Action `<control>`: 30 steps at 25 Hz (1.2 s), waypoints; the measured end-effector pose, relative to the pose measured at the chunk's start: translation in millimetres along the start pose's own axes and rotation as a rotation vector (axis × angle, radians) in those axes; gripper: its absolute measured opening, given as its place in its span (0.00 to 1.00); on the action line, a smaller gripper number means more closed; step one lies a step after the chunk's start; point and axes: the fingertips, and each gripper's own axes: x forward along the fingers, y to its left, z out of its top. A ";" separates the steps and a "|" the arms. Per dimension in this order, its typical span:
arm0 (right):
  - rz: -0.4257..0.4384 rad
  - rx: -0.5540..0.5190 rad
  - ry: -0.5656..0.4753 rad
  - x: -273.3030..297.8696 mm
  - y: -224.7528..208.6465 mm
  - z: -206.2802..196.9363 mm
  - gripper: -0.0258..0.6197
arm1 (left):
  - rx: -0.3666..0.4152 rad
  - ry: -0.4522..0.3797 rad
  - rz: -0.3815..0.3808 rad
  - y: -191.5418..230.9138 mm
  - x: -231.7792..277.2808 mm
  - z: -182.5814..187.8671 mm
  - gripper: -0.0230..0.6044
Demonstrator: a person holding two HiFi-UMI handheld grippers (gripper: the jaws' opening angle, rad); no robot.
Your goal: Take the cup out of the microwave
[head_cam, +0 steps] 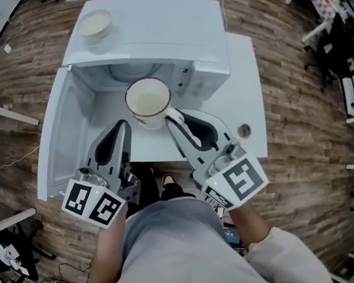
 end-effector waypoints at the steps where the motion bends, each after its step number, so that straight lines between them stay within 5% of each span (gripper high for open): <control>1: -0.002 -0.002 0.003 -1.1 0.6 0.2 0.15 | -0.002 0.000 -0.002 -0.1 -0.9 0.0 0.05; 30: -0.012 0.021 0.002 -16.9 22.1 4.5 0.15 | -0.039 -0.039 -0.008 -7.6 -18.1 8.5 0.05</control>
